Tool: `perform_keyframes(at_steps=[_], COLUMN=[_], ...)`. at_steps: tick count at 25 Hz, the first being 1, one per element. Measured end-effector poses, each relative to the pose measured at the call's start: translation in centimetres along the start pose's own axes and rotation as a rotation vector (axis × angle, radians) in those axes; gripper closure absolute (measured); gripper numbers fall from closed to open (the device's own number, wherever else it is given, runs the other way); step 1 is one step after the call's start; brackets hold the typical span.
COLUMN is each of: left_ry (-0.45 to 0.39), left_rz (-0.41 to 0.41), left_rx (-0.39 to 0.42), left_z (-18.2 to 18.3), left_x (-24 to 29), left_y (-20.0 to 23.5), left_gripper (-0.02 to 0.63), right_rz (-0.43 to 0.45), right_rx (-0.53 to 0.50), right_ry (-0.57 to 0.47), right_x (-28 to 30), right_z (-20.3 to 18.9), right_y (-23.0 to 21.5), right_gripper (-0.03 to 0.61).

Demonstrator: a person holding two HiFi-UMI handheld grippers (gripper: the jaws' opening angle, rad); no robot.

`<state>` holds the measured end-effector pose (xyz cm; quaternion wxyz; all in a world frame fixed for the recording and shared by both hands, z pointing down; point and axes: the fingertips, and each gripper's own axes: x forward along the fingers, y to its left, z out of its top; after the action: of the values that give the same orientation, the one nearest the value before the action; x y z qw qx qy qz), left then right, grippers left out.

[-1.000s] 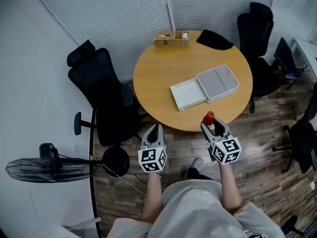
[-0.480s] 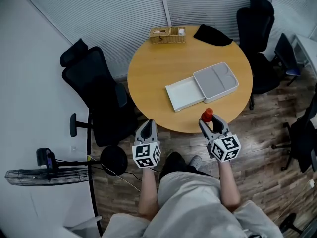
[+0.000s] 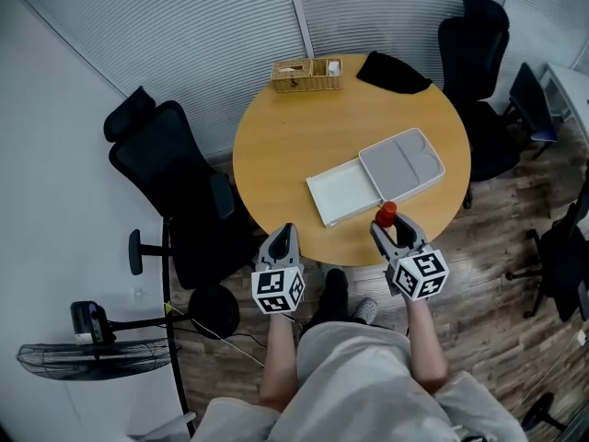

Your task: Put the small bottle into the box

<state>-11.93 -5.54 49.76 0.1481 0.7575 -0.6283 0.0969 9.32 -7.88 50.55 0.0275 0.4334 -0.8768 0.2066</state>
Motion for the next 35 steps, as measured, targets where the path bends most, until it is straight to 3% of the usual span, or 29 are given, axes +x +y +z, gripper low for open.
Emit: perform_keyframes(at_steps=[6, 17, 29, 35], left_ry=[-0.009, -0.017, 0.002, 0.036], left_rz=[-0.026, -0.026, -0.037, -0.098], left_rx=[0.002, -0.067, -0.094, -0.056], left_z=[2.2, 3.9, 3.1, 2.1], left_x=[3.9, 9.5, 14.0, 16.3], left_y=[1.5, 6.2, 10.4, 9.4], left_gripper=[0.584, 0.584, 0.584, 0.584], right_rz=[-0.010, -0.014, -0.023, -0.021], right_rx=[-0.008, -0.028, -0.043, -0.062], right_ry=[-0.003, 0.032, 0.125, 0.180], right_x=[3.8, 11.0, 17.9, 19.3], right_z=[2.0, 3.6, 1.3, -0.2], right_y=[-1.3, -2.5, -4.4, -5.4], right_gripper=[0.367, 0.367, 0.368, 0.368])
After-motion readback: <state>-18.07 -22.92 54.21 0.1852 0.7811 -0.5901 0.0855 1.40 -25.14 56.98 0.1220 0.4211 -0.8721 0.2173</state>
